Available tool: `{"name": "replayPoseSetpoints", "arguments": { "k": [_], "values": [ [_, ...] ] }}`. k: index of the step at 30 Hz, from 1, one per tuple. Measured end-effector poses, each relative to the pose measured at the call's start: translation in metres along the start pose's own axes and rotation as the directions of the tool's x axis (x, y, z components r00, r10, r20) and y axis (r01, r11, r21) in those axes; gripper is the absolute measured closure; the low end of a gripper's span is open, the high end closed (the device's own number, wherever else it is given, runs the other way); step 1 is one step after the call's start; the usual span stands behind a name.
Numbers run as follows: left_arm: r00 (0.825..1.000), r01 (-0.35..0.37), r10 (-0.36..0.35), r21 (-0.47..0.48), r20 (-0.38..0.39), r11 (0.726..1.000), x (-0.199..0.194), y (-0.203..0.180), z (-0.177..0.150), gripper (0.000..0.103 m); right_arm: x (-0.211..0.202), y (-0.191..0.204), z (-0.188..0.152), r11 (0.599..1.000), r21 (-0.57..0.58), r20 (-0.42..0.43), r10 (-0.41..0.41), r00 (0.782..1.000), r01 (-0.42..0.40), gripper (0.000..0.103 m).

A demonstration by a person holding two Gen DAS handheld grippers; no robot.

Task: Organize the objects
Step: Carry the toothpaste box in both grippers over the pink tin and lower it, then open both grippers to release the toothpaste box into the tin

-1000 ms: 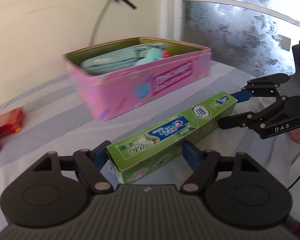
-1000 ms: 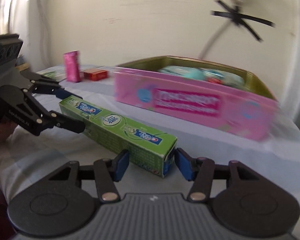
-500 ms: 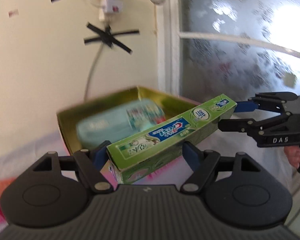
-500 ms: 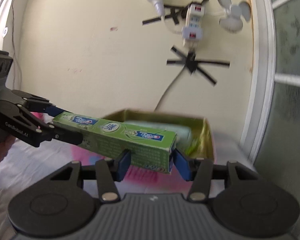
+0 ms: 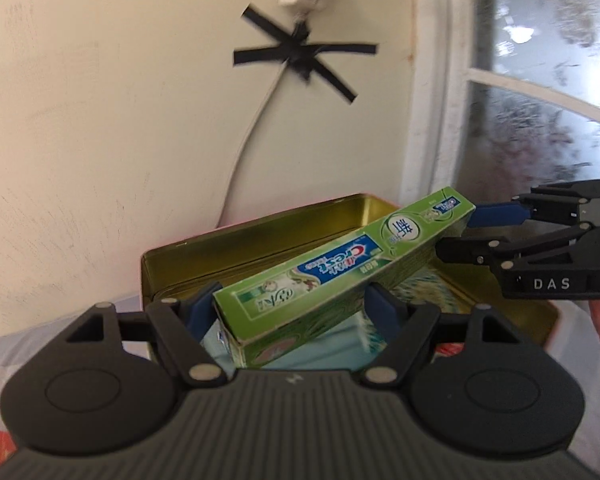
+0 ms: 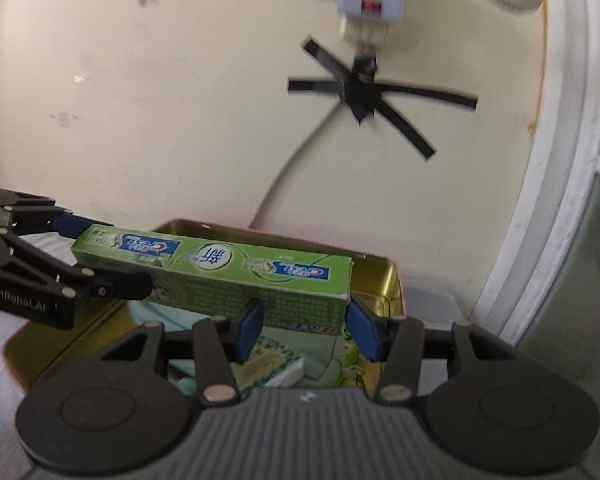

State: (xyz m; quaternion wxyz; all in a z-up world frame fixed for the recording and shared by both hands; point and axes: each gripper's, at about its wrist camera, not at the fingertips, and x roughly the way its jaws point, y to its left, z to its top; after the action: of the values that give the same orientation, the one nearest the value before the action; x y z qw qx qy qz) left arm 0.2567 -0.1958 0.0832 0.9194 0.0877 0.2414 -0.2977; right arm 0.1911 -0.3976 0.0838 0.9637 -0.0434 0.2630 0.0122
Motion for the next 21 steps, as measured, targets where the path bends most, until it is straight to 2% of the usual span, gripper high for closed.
{"name": "replayPoseSetpoints", "arguments": {
  "k": [7, 9, 11, 15, 18, 21],
  "values": [
    [0.995, -0.043, 0.039, -0.034, -0.092, 0.999, 0.04, 0.008, 0.006, 0.021, 0.054, -0.007, 0.016, 1.0, 0.017, -0.132, 0.007, 0.991, -0.005, 0.056],
    [0.99, -0.073, 0.066, -0.05, -0.124, 0.996, 0.048, 0.01, 0.007, 0.021, 0.064, -0.005, 0.017, 1.0, 0.011, -0.145, 0.0, 0.989, 0.002, 0.054],
    [0.988, -0.107, 0.101, -0.051, -0.12, 0.993, 0.047, 0.009, 0.007, 0.021, 0.069, 0.0, 0.019, 1.0, 0.002, -0.146, -0.005, 0.989, 0.005, 0.05],
    [0.985, -0.146, 0.143, -0.024, -0.094, 0.989, 0.03, 0.002, 0.005, 0.019, 0.055, 0.008, 0.023, 1.0, 0.023, -0.105, 0.017, 0.994, -0.015, 0.05],
    [0.985, -0.164, 0.164, 0.005, -0.061, 0.986, 0.006, -0.007, 0.001, 0.019, 0.029, 0.017, 0.022, 1.0, 0.018, -0.062, 0.017, 0.998, -0.016, 0.05],
    [0.986, -0.163, 0.162, -0.008, -0.044, 0.987, -0.016, -0.009, -0.004, 0.019, 0.004, 0.022, 0.021, 0.999, 0.034, -0.027, 0.021, 0.999, -0.021, 0.05]
  ]
}}
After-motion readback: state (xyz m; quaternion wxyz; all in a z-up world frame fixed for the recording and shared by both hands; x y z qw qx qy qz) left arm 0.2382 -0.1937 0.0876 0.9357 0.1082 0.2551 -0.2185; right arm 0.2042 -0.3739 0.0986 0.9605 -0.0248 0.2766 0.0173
